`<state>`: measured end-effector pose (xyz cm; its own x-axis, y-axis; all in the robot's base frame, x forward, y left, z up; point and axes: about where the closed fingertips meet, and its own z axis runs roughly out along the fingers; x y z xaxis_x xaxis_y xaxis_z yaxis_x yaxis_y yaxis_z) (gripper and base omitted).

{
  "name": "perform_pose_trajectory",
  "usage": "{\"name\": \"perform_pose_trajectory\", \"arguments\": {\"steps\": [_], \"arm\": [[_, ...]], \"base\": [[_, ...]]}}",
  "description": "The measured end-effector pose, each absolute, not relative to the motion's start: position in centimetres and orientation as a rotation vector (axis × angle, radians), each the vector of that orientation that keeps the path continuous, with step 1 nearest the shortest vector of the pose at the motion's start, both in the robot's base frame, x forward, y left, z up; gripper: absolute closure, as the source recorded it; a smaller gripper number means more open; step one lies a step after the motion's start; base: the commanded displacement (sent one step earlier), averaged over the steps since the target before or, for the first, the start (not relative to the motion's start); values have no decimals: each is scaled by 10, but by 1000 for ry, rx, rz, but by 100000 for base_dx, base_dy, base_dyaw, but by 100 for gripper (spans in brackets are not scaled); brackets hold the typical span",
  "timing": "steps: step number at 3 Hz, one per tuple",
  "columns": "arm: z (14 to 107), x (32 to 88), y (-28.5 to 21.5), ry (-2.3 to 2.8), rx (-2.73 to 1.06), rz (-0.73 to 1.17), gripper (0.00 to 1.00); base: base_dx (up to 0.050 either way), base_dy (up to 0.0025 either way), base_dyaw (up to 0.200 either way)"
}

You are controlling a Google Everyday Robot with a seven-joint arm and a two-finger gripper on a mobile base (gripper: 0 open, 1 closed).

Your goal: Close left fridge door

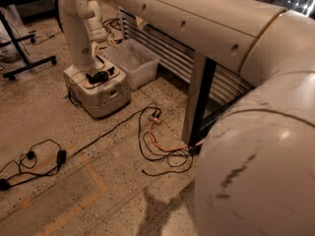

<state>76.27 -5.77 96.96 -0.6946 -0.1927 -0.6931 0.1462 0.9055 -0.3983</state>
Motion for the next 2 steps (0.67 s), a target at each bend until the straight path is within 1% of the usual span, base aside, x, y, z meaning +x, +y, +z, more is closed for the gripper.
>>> {"name": "perform_pose_trajectory", "arguments": {"steps": [1,2], "arm": [[970,763,-58,2273,-33,-552,0],[966,775,-75,2266,5,-610,0]], "base": [[0,0,0],[0,0,0]]}}
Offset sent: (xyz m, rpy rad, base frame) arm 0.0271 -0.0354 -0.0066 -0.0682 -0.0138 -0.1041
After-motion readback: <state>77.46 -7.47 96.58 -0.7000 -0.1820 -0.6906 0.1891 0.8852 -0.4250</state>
